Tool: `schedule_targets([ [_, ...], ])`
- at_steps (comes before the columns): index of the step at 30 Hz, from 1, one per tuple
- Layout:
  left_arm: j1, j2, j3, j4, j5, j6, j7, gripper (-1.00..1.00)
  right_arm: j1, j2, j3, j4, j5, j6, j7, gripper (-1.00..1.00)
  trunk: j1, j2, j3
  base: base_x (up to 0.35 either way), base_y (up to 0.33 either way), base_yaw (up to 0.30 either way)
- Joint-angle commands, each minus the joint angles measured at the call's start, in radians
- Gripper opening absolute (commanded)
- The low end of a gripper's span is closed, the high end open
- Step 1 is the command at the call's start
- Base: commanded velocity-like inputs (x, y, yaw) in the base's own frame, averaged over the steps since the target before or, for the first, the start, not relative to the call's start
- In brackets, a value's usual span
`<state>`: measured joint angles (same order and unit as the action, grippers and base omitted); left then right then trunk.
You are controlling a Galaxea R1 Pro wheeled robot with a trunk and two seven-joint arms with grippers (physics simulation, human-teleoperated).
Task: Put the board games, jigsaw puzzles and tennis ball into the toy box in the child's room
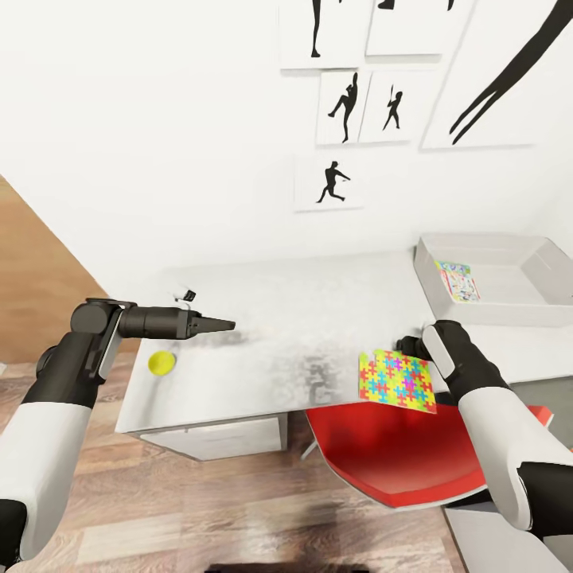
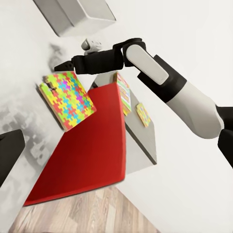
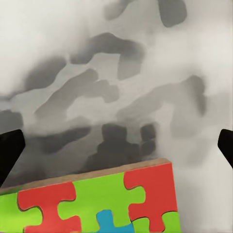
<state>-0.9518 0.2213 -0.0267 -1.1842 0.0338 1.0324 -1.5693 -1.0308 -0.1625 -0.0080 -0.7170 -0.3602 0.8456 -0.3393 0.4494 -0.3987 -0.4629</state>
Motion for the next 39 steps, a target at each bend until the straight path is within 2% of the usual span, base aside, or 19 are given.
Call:
schedule_targets([
  [1,-0.001,0.001,-0.002,0.0,0.003,0.011,-0.001,1.0,0.0,0.0,0.0,0.086,-0.014,0.004,-0.009,1.0,0.001,-0.001,-0.002,-0.031,0.0,0.0],
  [7,-0.001,0.001,-0.002,0.0,0.003,0.011,-0.001,1.0,0.0,0.0,0.0,0.086,-0.012,-0.003,-0.01,1.0,0.001,-0.001,-0.002,-0.008,0.0,0.0],
  [14,0.001,0.001,-0.002,0.0,0.003,0.01,-0.001,1.0,0.0,-0.001,-0.003,0.078,-0.012,-0.079,-0.01,1.0,0.001,-0.001,-0.002,-0.001,0.0,0.0],
  [19,0.001,0.001,-0.002,0.0,0.003,0.009,-0.001,1.0,-0.001,-0.003,-0.009,0.073,-0.016,-0.097,-0.01,1.0,0.001,-0.001,-0.002,0.0,0.0,0.0],
  [32,0.001,0.002,-0.002,0.001,0.002,0.009,-0.001,1.0,-0.002,-0.019,-0.011,-0.047,-0.025,-0.085,-0.01,1.0,0.001,-0.001,-0.002,0.0,0.0,0.0],
  [39,0.002,0.005,-0.002,0.001,0.002,0.008,-0.001,1.0,0.001,-0.02,-0.011,-0.066,-0.026,-0.072,-0.01,1.0,0.001,-0.001,-0.002,0.0,0.0,0.0],
])
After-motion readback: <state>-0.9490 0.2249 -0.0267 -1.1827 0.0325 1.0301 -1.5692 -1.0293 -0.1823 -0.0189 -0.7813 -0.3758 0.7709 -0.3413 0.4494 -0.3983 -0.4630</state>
